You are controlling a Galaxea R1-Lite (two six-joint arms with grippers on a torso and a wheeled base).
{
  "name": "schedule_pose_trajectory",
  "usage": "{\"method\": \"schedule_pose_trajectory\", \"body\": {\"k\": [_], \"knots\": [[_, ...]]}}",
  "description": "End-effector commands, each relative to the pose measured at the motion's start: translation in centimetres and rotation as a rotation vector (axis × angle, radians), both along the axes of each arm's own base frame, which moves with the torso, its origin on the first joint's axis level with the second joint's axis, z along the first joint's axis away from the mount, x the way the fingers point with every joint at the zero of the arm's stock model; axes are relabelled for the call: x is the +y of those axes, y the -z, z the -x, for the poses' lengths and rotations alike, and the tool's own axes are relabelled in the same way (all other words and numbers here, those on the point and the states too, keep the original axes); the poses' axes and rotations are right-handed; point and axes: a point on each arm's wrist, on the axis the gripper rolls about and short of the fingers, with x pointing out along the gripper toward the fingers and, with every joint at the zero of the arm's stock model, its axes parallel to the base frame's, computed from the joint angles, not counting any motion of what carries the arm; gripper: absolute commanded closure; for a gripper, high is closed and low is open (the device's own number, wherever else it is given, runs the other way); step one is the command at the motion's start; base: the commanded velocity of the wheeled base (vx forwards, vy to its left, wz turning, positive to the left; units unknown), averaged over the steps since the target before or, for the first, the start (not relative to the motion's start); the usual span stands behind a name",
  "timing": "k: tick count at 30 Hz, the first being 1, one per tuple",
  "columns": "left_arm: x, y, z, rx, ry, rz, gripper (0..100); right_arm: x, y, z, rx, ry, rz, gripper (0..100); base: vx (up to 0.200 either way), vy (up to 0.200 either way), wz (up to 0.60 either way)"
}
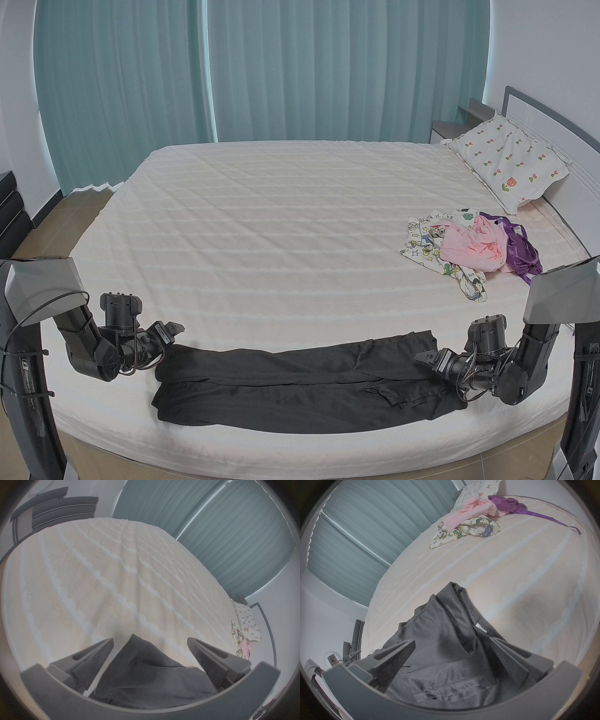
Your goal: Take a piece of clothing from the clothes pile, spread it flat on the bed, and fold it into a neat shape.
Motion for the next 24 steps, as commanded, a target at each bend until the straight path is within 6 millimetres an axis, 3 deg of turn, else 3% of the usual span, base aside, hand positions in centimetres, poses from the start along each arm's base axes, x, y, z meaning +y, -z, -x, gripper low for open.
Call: {"method": "schedule_pose_trajectory", "body": {"k": [1, 6, 16, 24], "knots": [[0.0, 1.5, 0.0, 0.044, 0.034, -0.035, 100, 0.1, -0.1, 0.2, 0.000, -0.002, -0.002, 0, 0.000, 0.000, 0.00], [0.0, 2.3, 0.3, 0.065, 0.067, -0.084, 100, -0.1, -0.1, 0.2, 0.002, 0.005, -0.002, 0, 0.000, 0.000, 0.00], [1.1, 0.5, -0.5, -0.023, -0.084, 0.018, 100, -0.1, 0.0, 0.2, 0.003, 0.005, -0.002, 0, 0.000, 0.000, 0.00], [1.2, 0.3, -0.7, -0.090, -0.101, 0.037, 100, -0.1, 0.0, 0.2, 0.005, 0.004, -0.003, 0, 0.000, 0.000, 0.00]]}}
